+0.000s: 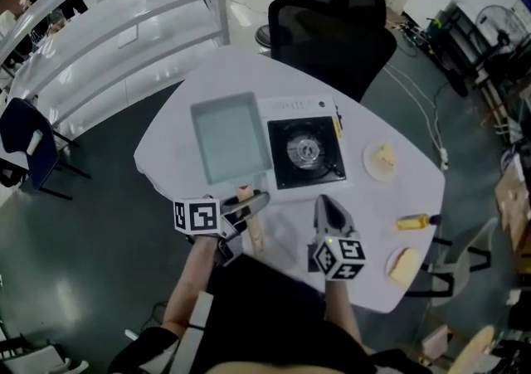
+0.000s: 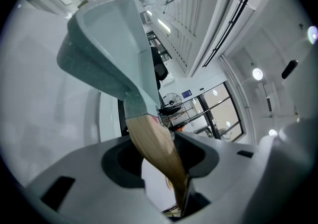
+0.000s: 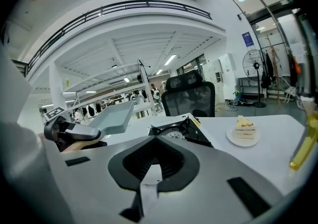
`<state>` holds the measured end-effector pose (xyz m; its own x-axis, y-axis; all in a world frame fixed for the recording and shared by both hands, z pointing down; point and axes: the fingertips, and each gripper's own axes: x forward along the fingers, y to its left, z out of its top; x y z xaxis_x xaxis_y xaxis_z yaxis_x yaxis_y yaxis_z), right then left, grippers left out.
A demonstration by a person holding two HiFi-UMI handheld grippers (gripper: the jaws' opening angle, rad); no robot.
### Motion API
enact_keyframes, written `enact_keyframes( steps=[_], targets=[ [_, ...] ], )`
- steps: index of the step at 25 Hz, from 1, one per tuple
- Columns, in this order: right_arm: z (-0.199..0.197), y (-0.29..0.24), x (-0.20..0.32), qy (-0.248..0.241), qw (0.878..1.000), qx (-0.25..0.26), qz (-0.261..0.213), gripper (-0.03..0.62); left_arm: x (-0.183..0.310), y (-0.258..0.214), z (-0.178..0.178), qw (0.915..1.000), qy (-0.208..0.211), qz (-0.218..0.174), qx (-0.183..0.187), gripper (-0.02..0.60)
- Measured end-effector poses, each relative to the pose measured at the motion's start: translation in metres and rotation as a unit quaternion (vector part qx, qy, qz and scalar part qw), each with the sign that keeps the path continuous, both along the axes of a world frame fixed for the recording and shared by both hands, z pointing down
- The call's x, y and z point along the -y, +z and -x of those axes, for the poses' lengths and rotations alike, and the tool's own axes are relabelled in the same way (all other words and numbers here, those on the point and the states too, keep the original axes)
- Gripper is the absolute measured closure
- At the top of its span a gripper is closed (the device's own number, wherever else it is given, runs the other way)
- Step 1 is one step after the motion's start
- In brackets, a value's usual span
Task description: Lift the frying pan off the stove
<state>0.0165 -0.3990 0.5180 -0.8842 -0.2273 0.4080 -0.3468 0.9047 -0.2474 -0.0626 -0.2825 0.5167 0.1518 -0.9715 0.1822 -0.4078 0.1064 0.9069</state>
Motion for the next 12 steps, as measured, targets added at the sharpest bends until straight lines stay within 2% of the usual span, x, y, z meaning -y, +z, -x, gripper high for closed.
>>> enact_keyframes(
  steps=[12],
  targets=[
    [0.030, -0.001, -0.029, -0.045, 0.999, -0.001, -0.015, 0.588, -0.074, 0.006, 0.027, 0.9964, -0.084, 0.007, -0.010, 0.402]
  ],
)
